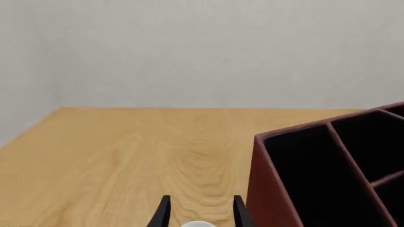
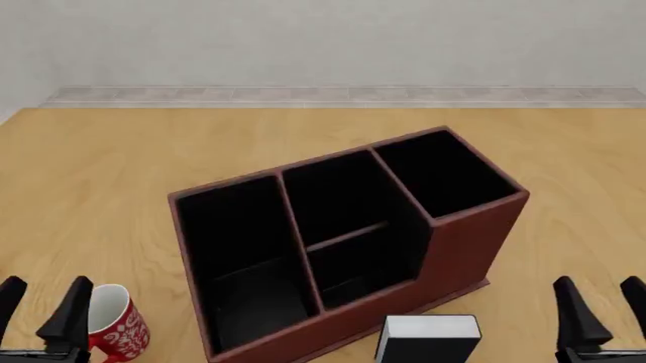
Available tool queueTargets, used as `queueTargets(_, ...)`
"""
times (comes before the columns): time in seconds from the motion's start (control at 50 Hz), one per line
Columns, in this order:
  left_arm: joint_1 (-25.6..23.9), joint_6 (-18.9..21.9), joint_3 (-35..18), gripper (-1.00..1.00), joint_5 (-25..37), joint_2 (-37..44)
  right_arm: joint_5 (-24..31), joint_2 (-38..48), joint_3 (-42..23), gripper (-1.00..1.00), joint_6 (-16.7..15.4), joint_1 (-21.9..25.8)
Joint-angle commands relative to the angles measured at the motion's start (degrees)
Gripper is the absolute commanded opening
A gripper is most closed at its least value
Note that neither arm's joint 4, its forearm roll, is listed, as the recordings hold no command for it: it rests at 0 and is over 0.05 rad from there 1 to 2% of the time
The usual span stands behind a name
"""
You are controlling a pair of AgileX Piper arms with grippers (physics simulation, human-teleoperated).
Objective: Pick up the book and place it in the right compartment of the caddy.
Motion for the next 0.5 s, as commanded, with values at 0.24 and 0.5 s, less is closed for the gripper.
queueTargets(0.24, -3.95, -1.63, -2.27, 1.00, 2.13, 0.03, 0.12, 0.10, -0.18, 1.00, 0.01, 0.00)
queueTargets(0.5, -12.74, -0.43, -7.45, 1.00, 7.15, -0.04, 0.11, 0.11, -0.17, 1.00, 0.02, 0.00)
